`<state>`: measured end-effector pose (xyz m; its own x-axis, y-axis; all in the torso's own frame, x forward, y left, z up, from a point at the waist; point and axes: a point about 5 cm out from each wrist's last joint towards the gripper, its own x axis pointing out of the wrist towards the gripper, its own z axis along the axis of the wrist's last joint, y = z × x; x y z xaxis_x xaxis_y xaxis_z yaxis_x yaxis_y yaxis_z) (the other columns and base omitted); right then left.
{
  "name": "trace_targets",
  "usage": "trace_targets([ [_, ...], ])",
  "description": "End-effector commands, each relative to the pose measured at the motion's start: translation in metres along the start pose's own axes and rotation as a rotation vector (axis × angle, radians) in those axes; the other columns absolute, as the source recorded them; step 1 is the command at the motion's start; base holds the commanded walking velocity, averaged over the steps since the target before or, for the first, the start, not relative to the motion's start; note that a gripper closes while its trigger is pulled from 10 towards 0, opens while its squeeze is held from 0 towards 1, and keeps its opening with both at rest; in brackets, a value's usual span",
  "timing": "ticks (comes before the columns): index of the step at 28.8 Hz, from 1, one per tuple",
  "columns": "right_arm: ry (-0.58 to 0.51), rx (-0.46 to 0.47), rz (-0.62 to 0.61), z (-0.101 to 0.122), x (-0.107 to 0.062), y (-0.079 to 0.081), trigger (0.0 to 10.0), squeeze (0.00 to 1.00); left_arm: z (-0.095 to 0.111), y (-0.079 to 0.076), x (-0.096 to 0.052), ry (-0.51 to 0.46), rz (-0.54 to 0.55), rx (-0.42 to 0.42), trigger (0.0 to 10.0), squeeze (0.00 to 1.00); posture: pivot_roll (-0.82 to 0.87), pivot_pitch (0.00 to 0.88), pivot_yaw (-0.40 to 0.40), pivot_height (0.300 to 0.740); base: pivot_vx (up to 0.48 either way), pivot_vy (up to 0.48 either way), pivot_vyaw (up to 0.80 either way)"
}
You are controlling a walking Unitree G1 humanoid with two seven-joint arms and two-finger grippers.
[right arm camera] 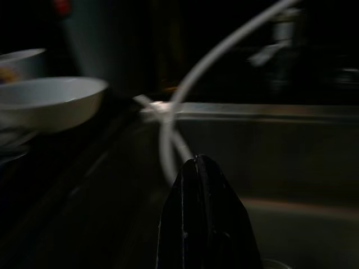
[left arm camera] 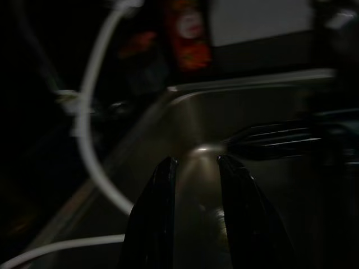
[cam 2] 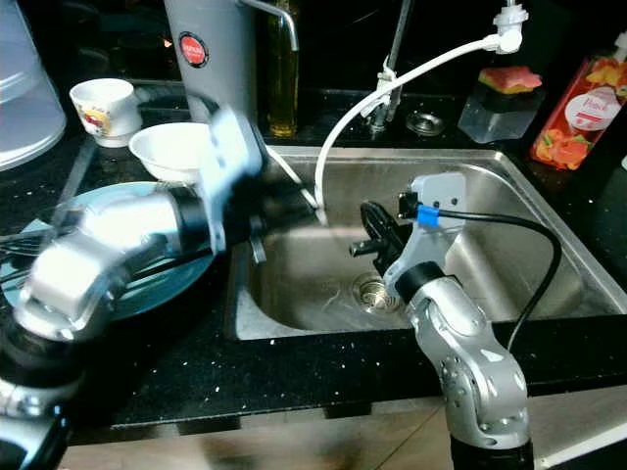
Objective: Kitchen organization
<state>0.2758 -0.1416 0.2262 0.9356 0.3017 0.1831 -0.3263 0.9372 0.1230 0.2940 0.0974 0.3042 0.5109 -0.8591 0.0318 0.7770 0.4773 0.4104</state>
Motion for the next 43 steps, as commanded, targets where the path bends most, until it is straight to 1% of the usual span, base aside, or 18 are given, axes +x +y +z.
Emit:
trace_targets([
  [1, -0.058, 0.003, -0.030, 0.011, 0.000, 0.000, 10.0, 0.00, 0.000, 0.000, -0.001, 0.020, 0.024, -0.045, 10.0, 0.00, 0.19, 0.047, -0.041, 0.740, 0.000, 0.000, 0.00],
  [5, -0.074, 0.002, -0.062, 0.013, 0.002, 0.001, 10.0, 0.00, 0.002, -0.005, -0.006, 0.093, 0.062, -0.039, 10.0, 0.00, 0.20, 0.048, -0.035, 0.740, 0.000, 0.000, 0.00],
  [9, -0.058, -0.003, -0.056, 0.009, 0.003, 0.003, 10.0, 0.00, 0.003, -0.003, -0.010, 0.131, 0.074, -0.036, 10.0, 0.00, 0.21, 0.048, -0.033, 0.740, 0.000, 0.000, 0.00],
  [11, -0.037, -0.019, -0.049, 0.006, 0.003, 0.004, 10.0, 0.00, 0.008, 0.007, -0.019, 0.180, 0.086, -0.017, 10.0, 0.00, 0.22, 0.047, -0.023, 0.740, 0.000, 0.000, 0.00],
  [12, -0.037, -0.019, -0.049, 0.006, 0.003, 0.004, 10.0, 0.00, 0.008, 0.007, -0.019, 0.180, 0.086, -0.017, 10.0, 0.00, 0.22, 0.047, -0.023, 0.740, 0.000, 0.000, 0.00],
  [15, -0.024, -0.030, -0.052, 0.003, 0.004, 0.003, 10.0, 0.00, 0.006, 0.016, -0.031, 0.251, 0.084, -0.004, 10.0, 0.00, 0.23, 0.045, -0.015, 0.740, 0.000, 0.000, 0.00],
  [16, -0.024, -0.030, -0.052, 0.003, 0.004, 0.003, 10.0, 0.00, 0.006, 0.016, -0.031, 0.251, 0.084, -0.004, 10.0, 0.00, 0.23, 0.045, -0.015, 0.740, 0.000, 0.000, 0.00],
  [18, -0.016, -0.030, -0.056, 0.000, 0.005, 0.003, 10.0, 0.00, -0.001, 0.020, -0.040, 0.323, 0.092, 0.008, 10.0, 0.00, 0.23, 0.045, -0.015, 0.740, 0.000, 0.000, 0.00],
  [20, -0.016, -0.030, -0.056, 0.000, 0.005, 0.003, 10.0, 0.00, -0.001, 0.020, -0.040, 0.323, 0.092, 0.008, 10.0, 0.00, 0.23, 0.045, -0.015, 0.740, 0.000, 0.000, 0.00],
  [21, -0.010, -0.029, -0.054, -0.001, 0.005, 0.004, 10.0, 0.00, -0.005, 0.021, -0.044, 0.361, 0.089, 0.030, 10.0, 0.00, 0.23, 0.045, -0.016, 0.740, 0.000, 0.000, 0.00],
  [25, 0.009, -0.019, -0.028, -0.008, 0.006, 0.008, 10.0, 0.00, -0.019, 0.025, -0.065, 0.539, 0.088, 0.174, 10.0, 0.00, 0.24, 0.042, -0.023, 0.740, 0.000, 0.000, 0.00],
  [28, 0.012, -0.012, -0.014, -0.009, 0.008, 0.010, 10.0, 0.00, -0.024, 0.029, -0.075, 0.629, 0.102, 0.237, 10.0, 0.00, 0.24, 0.040, -0.025, 0.740, 0.000, 0.000, 0.00],
  [29, 0.012, -0.012, -0.014, -0.009, 0.008, 0.010, 10.0, 0.00, -0.024, 0.029, -0.075, 0.629, 0.102, 0.237, 10.0, 0.00, 0.24, 0.040, -0.025, 0.740, 0.000, 0.000, 0.00],
  [31, 0.011, -0.007, -0.002, -0.010, 0.009, 0.013, 10.0, 0.00, -0.025, 0.029, -0.080, 0.670, 0.095, 0.244, 10.0, 0.00, 0.25, 0.033, -0.032, 0.740, 0.000, 0.000, 0.00],
  [32, 0.011, -0.005, 0.003, -0.010, 0.010, 0.013, 10.0, 0.00, -0.024, 0.028, -0.081, 0.673, 0.086, 0.245, 10.0, 0.00, 0.25, 0.032, -0.033, 0.740, 0.000, 0.000, 0.00],
  [34, 0.010, -0.004, 0.007, -0.010, 0.011, 0.014, 10.0, 0.00, -0.024, 0.027, -0.082, 0.670, 0.079, 0.243, 10.0, 0.00, 0.25, 0.030, -0.035, 0.740, 0.000, 0.000, 0.00],
  [39, 0.010, -0.001, 0.019, -0.011, 0.013, 0.015, 10.0, 0.00, -0.025, 0.021, -0.079, 0.659, 0.048, 0.192, 10.0, 0.00, 0.25, 0.025, -0.040, 0.740, 0.000, 0.000, 0.00],
  [43, 0.011, 0.005, 0.021, -0.012, 0.014, 0.016, 10.0, 0.00, -0.025, 0.018, -0.080, 0.668, 0.013, 0.200, 10.0, 0.00, 0.25, 0.026, -0.041, 0.740, 0.000, 0.000, 0.00],
])
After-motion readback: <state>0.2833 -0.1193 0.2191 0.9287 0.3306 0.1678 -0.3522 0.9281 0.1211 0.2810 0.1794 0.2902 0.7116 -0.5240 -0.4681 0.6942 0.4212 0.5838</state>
